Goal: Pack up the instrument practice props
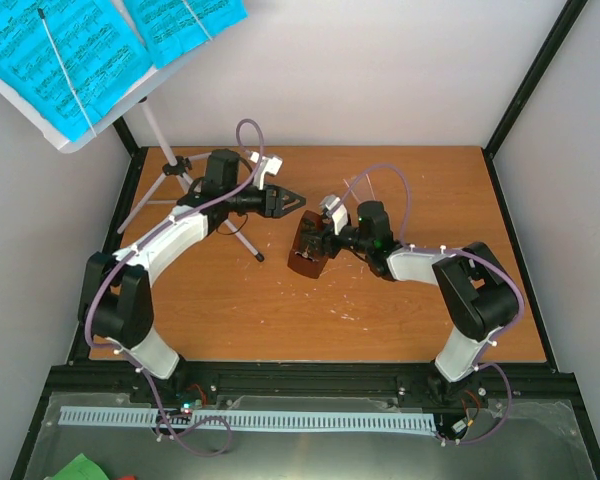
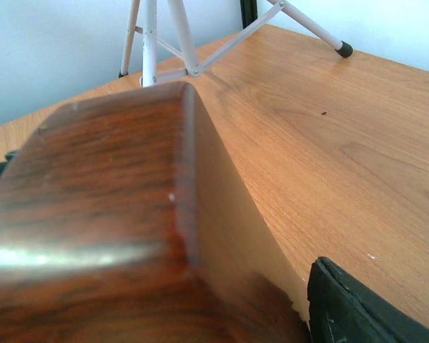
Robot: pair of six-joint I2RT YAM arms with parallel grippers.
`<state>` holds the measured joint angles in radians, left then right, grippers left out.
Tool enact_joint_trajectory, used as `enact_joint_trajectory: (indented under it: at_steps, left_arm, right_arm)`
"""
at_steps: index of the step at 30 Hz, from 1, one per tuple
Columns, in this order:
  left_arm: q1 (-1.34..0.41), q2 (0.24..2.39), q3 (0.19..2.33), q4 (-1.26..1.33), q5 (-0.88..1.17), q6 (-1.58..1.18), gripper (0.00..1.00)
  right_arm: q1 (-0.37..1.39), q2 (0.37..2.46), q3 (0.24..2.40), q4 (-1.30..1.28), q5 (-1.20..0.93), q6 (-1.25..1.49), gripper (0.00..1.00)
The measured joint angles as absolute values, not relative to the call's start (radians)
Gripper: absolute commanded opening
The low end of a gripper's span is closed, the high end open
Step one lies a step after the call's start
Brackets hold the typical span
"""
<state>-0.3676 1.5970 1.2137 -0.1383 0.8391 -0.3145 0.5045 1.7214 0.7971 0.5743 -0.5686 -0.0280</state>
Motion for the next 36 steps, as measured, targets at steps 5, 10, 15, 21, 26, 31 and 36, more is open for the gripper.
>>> enact_joint_trajectory:
  at_steps: [5, 10, 15, 21, 26, 31, 36]
  left_arm:
    - [-0.373, 1.656, 1.242, -0.138, 0.865, -0.325, 0.48]
    - [-0.377, 1.709, 1.256, -0.138, 0.883, -0.328, 0.46]
    - [-0.390, 1.737, 1.257, -0.139, 0.894, -0.328, 0.43]
    - [-0.399, 1.748, 1.266, -0.140, 0.903, -0.327, 0.40]
    - [-0.397, 1.751, 1.267, -0.139, 0.902, -0.326, 0.40]
    - [-0.398, 1.752, 1.267, -0.139, 0.906, -0.323, 0.38]
    - [-0.398, 1.752, 1.267, -0.139, 0.911, -0.322, 0.38]
  right_arm:
    - [0.505, 1.721, 0.809, 0.553, -0.554, -0.045, 0.64]
    - [0.505, 1.721, 0.819, 0.538, -0.544, -0.059, 0.64]
    - [0.505, 1.722, 0.830, 0.523, -0.531, -0.067, 0.62]
    - [0.504, 1.731, 0.842, 0.519, -0.527, -0.070, 0.63]
    - [0.503, 1.737, 0.852, 0.511, -0.527, -0.070, 0.65]
    - [0.504, 1.748, 0.869, 0.504, -0.528, -0.070, 0.68]
    - [0.503, 1.755, 0.880, 0.496, -0.526, -0.070, 0.68]
